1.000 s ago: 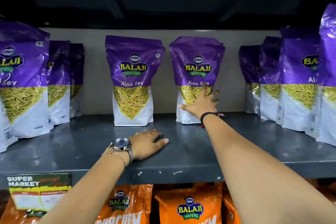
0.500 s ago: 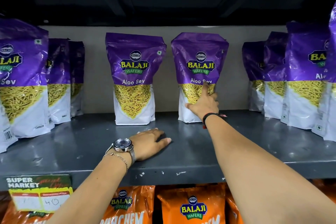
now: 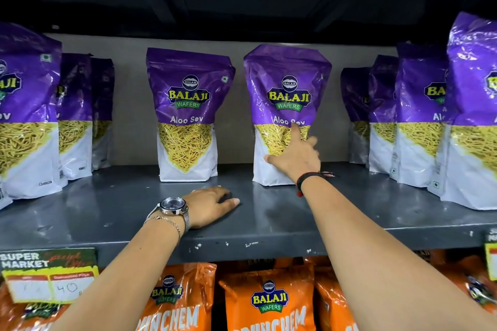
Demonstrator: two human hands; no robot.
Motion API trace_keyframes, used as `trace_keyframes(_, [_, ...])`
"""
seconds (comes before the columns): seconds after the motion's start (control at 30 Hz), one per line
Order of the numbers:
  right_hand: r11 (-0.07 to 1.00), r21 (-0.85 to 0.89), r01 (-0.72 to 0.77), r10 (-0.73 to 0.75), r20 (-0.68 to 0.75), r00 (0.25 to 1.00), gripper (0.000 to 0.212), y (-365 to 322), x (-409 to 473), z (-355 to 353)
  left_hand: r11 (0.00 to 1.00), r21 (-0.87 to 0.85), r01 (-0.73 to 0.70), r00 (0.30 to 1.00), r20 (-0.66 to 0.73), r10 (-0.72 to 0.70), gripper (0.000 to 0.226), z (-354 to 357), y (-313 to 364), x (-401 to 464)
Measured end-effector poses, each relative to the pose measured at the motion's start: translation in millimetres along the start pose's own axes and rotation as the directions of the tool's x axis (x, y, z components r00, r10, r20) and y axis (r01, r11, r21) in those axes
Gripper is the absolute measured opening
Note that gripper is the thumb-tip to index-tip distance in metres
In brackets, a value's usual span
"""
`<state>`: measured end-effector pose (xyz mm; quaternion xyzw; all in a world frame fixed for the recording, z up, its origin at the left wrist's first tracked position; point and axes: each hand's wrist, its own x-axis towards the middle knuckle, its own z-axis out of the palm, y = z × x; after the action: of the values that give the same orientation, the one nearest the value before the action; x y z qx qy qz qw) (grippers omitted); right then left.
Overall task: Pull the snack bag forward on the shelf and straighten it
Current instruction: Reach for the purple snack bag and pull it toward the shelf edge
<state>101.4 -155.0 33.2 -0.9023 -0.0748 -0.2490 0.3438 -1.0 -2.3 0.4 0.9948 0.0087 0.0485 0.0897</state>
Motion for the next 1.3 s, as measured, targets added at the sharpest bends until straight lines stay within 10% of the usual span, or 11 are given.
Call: trace_keyframes(1.3, [0.985,-0.171,-0.034,0.023,-0.064,0.998,0.098,-7,-118,-76,0.999,-0.017,0.027,0.999,-0.028,-0.028,0.055,5,-9,9])
